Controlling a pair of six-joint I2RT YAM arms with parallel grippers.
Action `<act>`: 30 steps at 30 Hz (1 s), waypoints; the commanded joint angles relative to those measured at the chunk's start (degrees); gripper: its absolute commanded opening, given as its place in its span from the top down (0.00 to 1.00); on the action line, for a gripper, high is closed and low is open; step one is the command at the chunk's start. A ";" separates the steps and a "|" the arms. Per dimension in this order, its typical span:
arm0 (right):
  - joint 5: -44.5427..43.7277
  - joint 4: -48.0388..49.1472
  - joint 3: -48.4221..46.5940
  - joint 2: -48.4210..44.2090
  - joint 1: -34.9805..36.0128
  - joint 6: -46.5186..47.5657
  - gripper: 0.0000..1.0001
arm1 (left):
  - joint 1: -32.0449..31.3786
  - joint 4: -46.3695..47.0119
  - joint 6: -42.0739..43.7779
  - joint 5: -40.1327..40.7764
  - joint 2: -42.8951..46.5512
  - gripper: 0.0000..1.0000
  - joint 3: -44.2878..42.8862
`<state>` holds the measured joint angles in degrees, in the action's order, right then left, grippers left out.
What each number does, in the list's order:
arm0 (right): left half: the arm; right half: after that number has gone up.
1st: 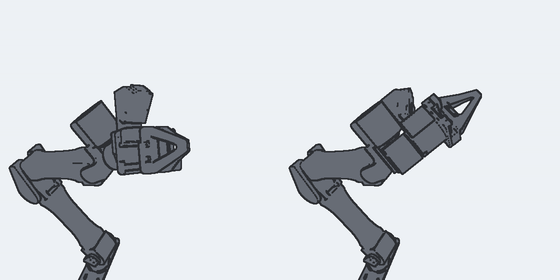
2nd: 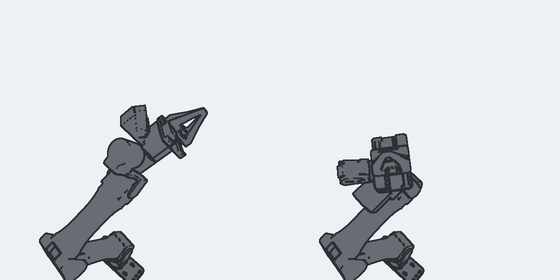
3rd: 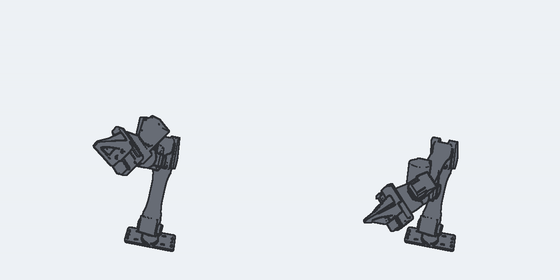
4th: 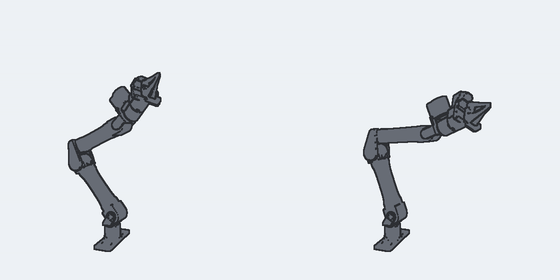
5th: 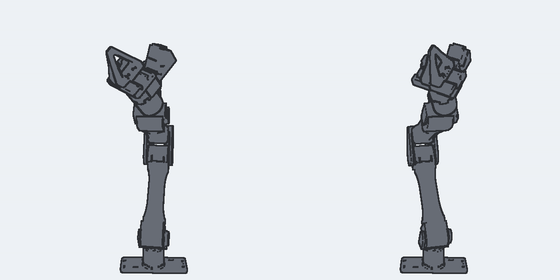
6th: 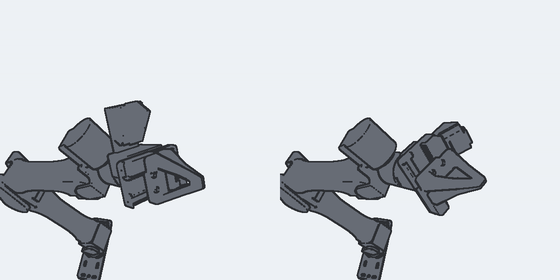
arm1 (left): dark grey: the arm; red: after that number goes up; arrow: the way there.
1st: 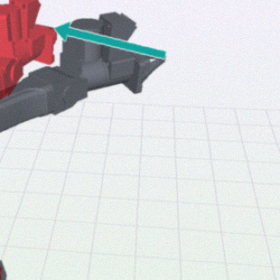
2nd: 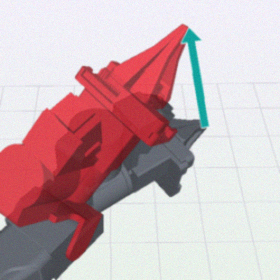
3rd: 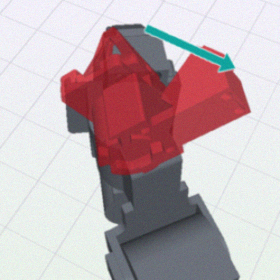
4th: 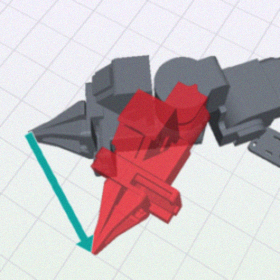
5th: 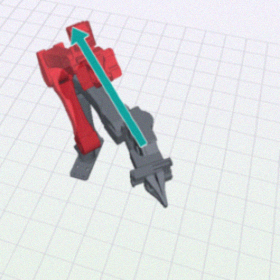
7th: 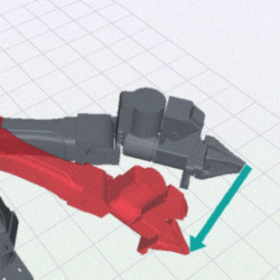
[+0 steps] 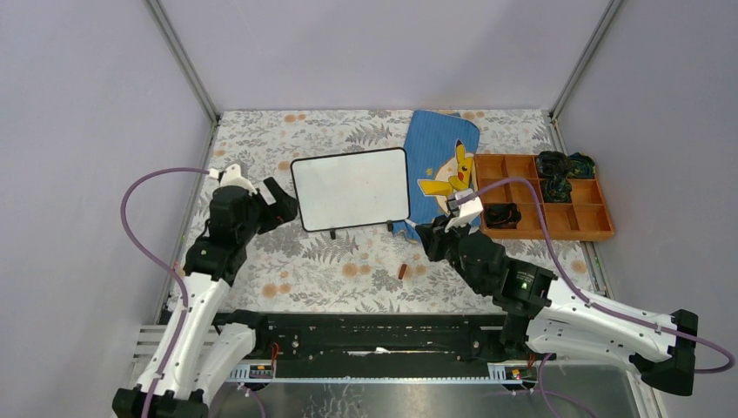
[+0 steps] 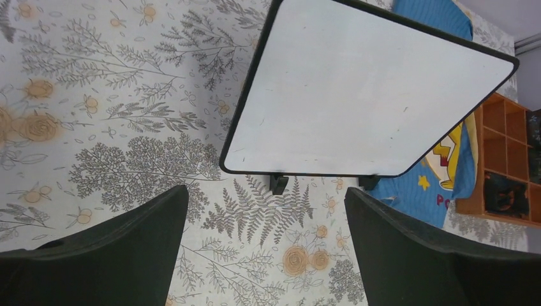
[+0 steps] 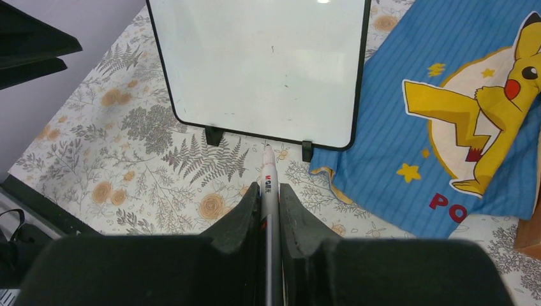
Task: Write a sentence on the whiteboard
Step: Move the whiteboard stand to the center of the board.
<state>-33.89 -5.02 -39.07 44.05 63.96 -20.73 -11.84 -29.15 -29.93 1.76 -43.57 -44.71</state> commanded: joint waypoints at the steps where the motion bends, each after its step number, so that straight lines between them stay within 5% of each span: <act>1: 1.97 3.87 -1.11 1.11 -0.24 1.42 1.00 | 5.63 6.42 -1.56 -12.70 -2.43 0.01 1.78; 13: 1.45 2.05 -4.42 4.34 -0.24 1.28 1.00 | 5.59 10.66 -6.97 -2.01 1.33 0.01 4.26; 21: 1.52 9.70 -4.70 8.28 -0.27 2.20 1.00 | 3.10 18.95 -10.42 5.99 3.26 0.01 8.13; 30: 0.80 12.19 -5.75 13.69 -0.27 2.64 1.00 | 3.05 25.77 -3.57 0.93 1.00 0.01 7.47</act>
<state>-32.01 2.70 -41.98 56.86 63.96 -19.20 -8.58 -10.37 -38.20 4.89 -41.01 -35.38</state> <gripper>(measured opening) 0.168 0.985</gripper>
